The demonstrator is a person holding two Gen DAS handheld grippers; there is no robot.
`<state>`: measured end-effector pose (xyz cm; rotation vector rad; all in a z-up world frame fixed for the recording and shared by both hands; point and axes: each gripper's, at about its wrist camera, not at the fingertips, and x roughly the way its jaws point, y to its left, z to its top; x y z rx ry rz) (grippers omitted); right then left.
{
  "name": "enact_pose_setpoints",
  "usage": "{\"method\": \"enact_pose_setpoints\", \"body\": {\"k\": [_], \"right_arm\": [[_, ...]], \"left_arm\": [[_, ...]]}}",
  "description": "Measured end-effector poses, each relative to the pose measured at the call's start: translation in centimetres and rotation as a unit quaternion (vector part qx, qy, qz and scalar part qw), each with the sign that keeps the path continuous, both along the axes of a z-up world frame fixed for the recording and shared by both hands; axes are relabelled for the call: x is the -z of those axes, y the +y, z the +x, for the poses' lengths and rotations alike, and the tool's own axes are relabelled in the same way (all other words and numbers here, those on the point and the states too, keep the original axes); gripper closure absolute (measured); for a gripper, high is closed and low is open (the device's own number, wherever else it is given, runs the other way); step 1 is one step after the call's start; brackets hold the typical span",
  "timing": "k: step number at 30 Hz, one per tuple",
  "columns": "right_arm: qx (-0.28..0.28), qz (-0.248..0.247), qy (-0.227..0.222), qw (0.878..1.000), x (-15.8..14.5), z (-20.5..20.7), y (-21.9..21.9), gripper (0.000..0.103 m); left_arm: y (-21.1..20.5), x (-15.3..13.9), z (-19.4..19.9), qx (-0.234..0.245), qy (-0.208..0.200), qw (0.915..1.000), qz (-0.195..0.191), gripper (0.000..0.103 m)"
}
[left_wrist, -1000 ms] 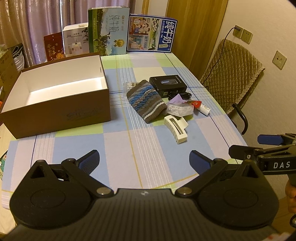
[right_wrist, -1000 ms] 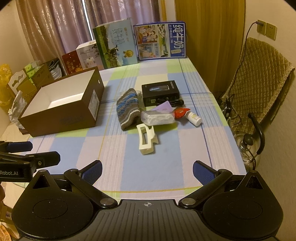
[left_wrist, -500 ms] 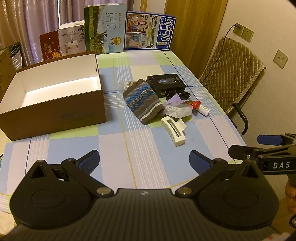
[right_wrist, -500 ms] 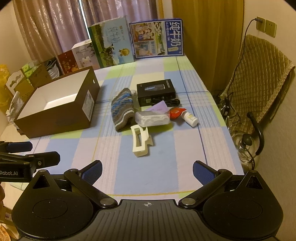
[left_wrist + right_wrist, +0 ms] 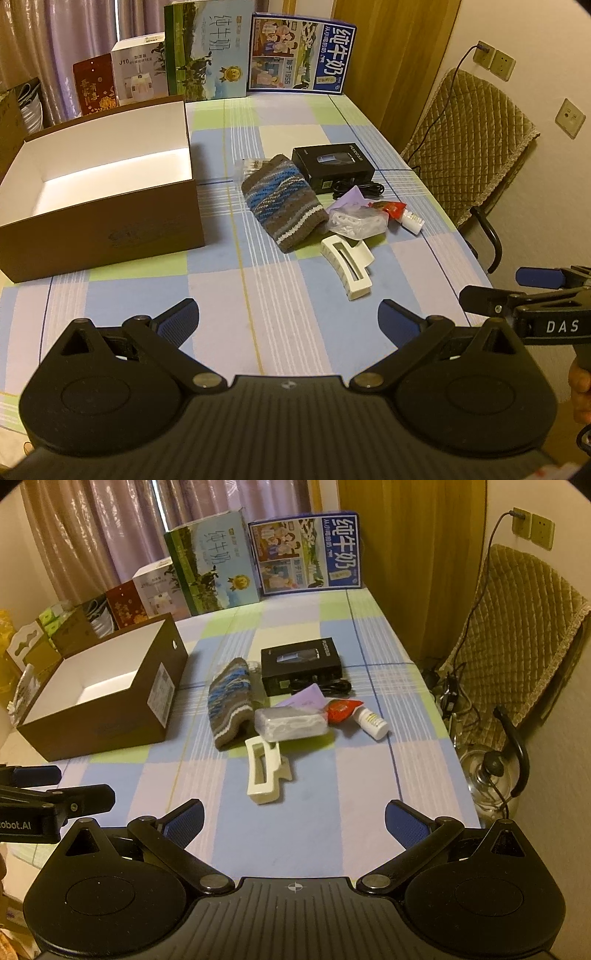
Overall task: Organize objects
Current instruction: 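Move both tools toward the objects beside the brown box, then close the right gripper on the cream plastic holder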
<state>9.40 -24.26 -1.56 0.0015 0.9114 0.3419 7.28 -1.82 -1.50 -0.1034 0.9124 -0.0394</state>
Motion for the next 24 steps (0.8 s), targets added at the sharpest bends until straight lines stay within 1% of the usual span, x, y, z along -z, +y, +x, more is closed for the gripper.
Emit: {"method": "enact_pose_setpoints", "body": {"k": [6,8,15,17,19,22,24], "right_arm": [[-0.009,0.006,-0.003,1.000,1.2,1.6,-0.3,0.002],[-0.014,0.000,-0.004,1.000,1.8,2.0,0.0,0.002],[-0.034,-0.002,-0.011,0.999,3.8,3.9,1.3,0.003],[-0.041,-0.001,-0.014,0.999,4.3,4.4,1.8,0.013],[-0.047,0.000,-0.010,0.999,5.0,5.1,2.4,0.018],[-0.051,0.002,-0.006,0.999,5.9,6.0,3.1,0.030],[-0.055,0.003,-0.001,0.998,6.6,6.7,3.7,0.033]], "left_arm": [[-0.2,0.5,1.2,-0.004,0.003,1.0000,0.006,0.001],[-0.1,0.8,1.6,-0.009,0.007,0.9999,0.009,0.001],[0.9,2.9,3.3,-0.032,0.027,0.9988,0.025,0.001],[1.1,3.5,3.9,-0.038,0.033,0.9983,0.028,0.001],[1.4,4.2,4.5,-0.042,0.038,0.9980,0.029,0.001],[1.7,5.0,5.3,-0.049,0.045,0.9973,0.031,0.001],[2.0,5.6,5.8,-0.055,0.050,0.9968,0.031,0.001]]}}
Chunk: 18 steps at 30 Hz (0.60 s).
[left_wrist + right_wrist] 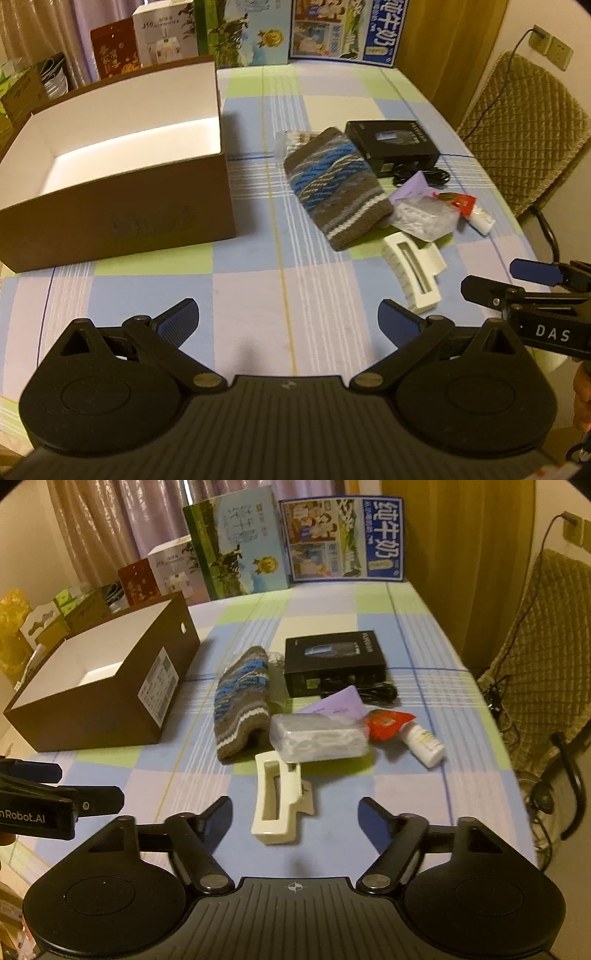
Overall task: Organize objects
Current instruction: 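Close the right gripper on the cream plastic holder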
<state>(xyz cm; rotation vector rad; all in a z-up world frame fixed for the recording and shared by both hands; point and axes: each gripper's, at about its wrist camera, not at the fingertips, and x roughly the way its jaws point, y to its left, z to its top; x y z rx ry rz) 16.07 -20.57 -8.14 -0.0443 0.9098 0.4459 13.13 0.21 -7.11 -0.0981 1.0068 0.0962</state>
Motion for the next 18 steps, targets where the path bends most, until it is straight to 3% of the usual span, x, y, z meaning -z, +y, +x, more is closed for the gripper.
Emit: {"method": "enact_pose_setpoints", "body": {"k": [18], "right_arm": [[-0.020,-0.046,0.027,0.998,5.8,4.3,3.9,0.052]], "left_arm": [[1.3,3.1,3.9,-0.010,0.034,0.9994,-0.001,0.001]]}}
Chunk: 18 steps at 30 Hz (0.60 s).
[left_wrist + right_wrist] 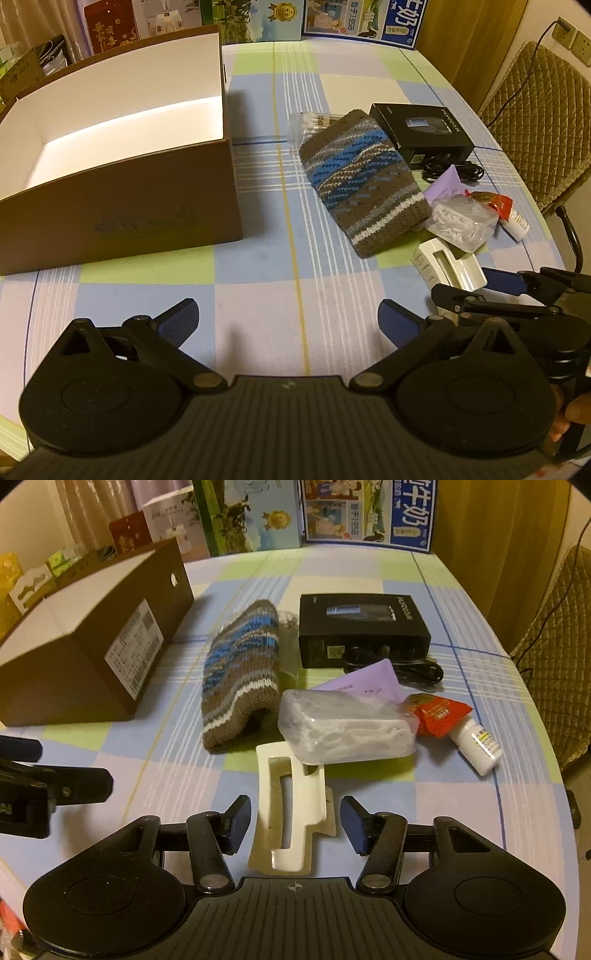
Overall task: Organize objects
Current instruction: 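Close the right gripper on the cream plastic holder, then grasp the blue-grey knitted pouch with the left gripper while the right holds the holder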
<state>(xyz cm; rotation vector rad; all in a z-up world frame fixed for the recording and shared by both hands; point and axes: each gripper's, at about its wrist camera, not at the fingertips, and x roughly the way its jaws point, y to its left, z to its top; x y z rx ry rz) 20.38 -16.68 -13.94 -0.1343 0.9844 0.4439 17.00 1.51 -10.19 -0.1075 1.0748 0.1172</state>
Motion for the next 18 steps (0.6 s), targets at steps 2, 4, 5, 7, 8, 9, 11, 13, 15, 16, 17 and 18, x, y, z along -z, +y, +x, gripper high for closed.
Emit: {"method": "enact_pose_setpoints", "body": {"k": [2,4,5,7,8,9,11,13,15,16,17,18], "right_arm": [[-0.004,-0.005,0.000,1.000,0.4,0.0,0.2,0.058],[-0.007,-0.006,-0.001,1.000,0.6,0.0,0.3,0.063],[-0.009,-0.006,-0.005,1.000,0.6,-0.1,0.2,0.065],[-0.019,-0.009,-0.009,1.000,0.4,-0.5,0.1,0.065],[-0.022,-0.005,-0.006,1.000,0.2,-0.7,-0.1,0.065],[-0.024,0.001,-0.001,1.000,0.0,-0.8,-0.3,0.065],[-0.030,0.009,0.010,0.999,-0.6,-1.2,-0.9,0.065],[-0.036,0.016,0.011,0.999,-1.3,-1.8,-1.7,0.065],[-0.036,0.022,0.009,0.999,-2.2,-2.3,-2.5,0.065],[-0.032,0.026,0.007,0.999,-2.6,-2.4,-3.0,0.065],[-0.027,0.030,0.003,0.999,-3.1,-2.6,-3.5,0.065],[-0.022,0.032,-0.002,0.999,-3.5,-2.6,-3.8,0.065]], "left_arm": [[0.0,0.1,0.2,0.001,0.003,1.0000,-0.001,0.001],[0.0,0.3,0.3,0.002,0.004,1.0000,-0.003,0.001],[-0.1,0.3,0.3,0.003,0.005,1.0000,-0.004,0.001],[-0.1,0.4,0.3,0.004,0.006,1.0000,-0.006,0.001],[-0.2,0.4,0.3,0.005,0.007,0.9999,-0.007,0.001],[-0.2,0.5,0.3,0.006,0.008,0.9999,-0.008,0.001],[-0.3,0.6,0.4,0.009,0.009,0.9999,-0.011,0.001],[-0.6,0.6,0.5,0.013,0.009,0.9998,-0.015,0.001],[-0.9,0.7,0.7,0.018,0.009,0.9997,-0.017,0.001],[-1.1,0.7,0.8,0.020,0.008,0.9996,-0.018,0.001],[-1.2,0.7,0.9,0.022,0.007,0.9995,-0.020,0.001],[-1.4,0.6,1.1,0.025,0.005,0.9994,-0.021,0.001]]}}
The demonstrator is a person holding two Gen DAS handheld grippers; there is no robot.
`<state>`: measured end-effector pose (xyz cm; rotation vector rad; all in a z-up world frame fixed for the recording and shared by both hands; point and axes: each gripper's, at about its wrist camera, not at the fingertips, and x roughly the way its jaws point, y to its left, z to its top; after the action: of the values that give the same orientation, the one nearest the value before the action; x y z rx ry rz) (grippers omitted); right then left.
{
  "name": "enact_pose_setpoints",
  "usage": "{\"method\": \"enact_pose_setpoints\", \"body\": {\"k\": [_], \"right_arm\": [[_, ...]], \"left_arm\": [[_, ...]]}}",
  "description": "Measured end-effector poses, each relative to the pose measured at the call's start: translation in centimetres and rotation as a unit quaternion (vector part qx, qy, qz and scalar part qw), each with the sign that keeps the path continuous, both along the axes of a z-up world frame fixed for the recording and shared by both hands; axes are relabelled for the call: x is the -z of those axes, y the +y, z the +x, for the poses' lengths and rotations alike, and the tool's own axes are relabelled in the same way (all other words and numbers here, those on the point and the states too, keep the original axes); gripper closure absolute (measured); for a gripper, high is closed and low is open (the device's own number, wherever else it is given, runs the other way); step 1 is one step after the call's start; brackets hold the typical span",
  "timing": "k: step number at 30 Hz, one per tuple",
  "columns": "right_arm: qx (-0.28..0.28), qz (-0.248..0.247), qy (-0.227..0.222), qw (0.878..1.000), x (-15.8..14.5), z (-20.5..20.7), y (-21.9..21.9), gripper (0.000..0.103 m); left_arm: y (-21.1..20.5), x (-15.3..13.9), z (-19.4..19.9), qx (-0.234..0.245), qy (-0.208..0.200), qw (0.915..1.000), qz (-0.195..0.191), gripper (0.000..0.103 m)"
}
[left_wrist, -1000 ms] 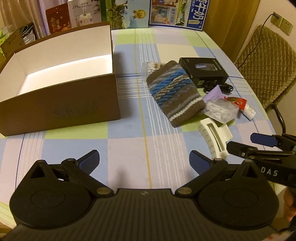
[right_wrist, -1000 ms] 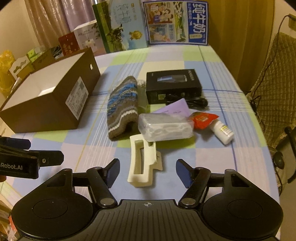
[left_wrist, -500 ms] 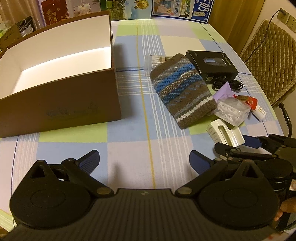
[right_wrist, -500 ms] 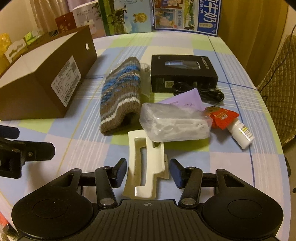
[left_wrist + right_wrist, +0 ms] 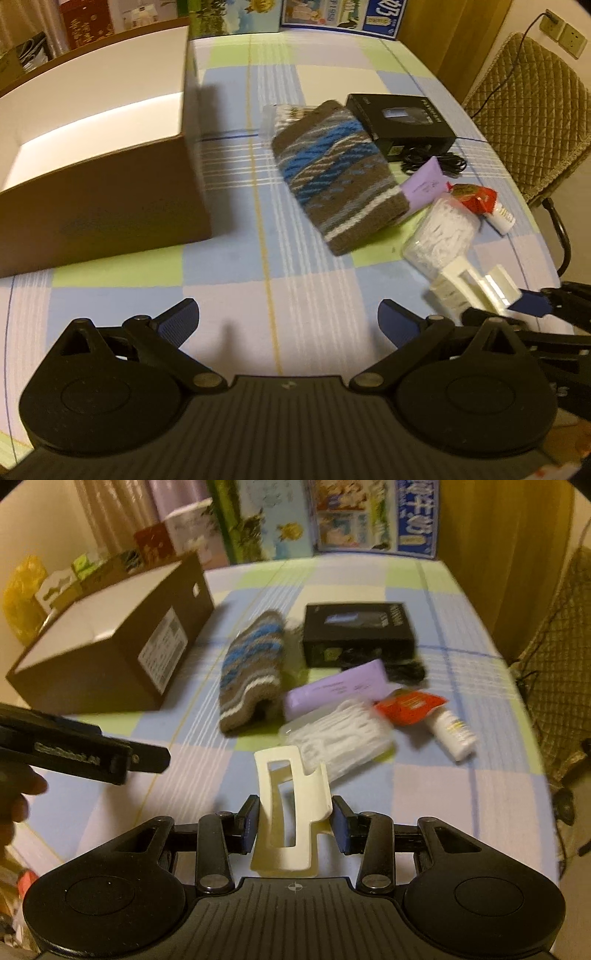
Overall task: Organize objects
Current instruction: 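Grasp the blue-grey knitted pouch with the left gripper while the right holds the holder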
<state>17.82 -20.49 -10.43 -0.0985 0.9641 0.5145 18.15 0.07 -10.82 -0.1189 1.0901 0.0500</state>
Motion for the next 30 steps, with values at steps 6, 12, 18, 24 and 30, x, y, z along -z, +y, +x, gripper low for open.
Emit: {"method": "enact_pose_setpoints", "body": {"k": [6,12,18,24,30], "right_arm": [[0.045,0.013,-0.028,0.999,-1.8,1.5,-1.8,0.065],[0.067,0.021,-0.037,0.997,-2.1,4.6,-2.8,0.065],[0.070,0.028,-0.039,0.996,-2.0,7.3,-3.3,0.065],[0.066,0.031,-0.036,0.997,-1.8,9.2,-3.9,0.065],[0.056,0.036,-0.029,0.997,-1.4,10.4,-4.3,0.065]], "left_arm": [[-1.4,-0.3,1.8,0.014,-0.012,0.9998,-0.008,0.001],[-2.4,-0.8,4.9,0.005,-0.031,0.9994,-0.014,0.001],[-2.2,-0.2,8.7,-0.028,-0.033,0.9986,-0.030,0.002],[-2.2,1.2,11.8,-0.054,-0.025,0.9976,-0.036,0.011],[-1.8,2.4,12.9,-0.073,-0.013,0.9957,-0.054,0.039]]}}
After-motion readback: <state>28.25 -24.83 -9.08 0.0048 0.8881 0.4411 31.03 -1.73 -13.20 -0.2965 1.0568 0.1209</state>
